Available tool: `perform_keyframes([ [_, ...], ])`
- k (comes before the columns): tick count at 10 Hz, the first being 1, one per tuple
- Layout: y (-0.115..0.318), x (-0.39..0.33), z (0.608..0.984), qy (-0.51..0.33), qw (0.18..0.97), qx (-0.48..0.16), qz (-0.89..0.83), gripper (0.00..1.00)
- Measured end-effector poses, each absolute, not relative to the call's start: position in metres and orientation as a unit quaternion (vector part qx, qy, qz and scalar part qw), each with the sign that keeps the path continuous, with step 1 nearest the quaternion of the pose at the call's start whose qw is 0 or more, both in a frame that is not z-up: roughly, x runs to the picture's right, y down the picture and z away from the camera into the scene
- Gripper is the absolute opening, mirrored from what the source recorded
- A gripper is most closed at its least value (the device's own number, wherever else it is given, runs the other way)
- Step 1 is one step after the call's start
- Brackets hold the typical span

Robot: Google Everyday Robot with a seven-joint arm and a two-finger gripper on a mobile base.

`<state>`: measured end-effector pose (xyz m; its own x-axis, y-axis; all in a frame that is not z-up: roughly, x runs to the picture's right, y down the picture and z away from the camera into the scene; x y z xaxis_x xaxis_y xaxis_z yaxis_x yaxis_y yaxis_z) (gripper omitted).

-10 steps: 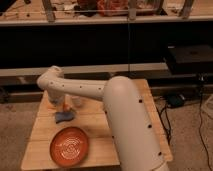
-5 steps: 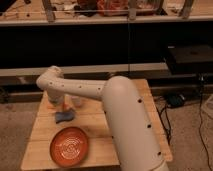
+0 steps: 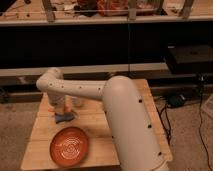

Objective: Place the pepper on the white sponge

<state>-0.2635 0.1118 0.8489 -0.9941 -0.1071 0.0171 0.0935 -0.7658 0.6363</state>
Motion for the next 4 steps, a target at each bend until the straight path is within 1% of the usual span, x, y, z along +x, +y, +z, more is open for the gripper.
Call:
perform_keyframes([
  [4,0.1136,-0.2631,0.8475,-0.343,0.045,0.008,-0.938,0.8],
])
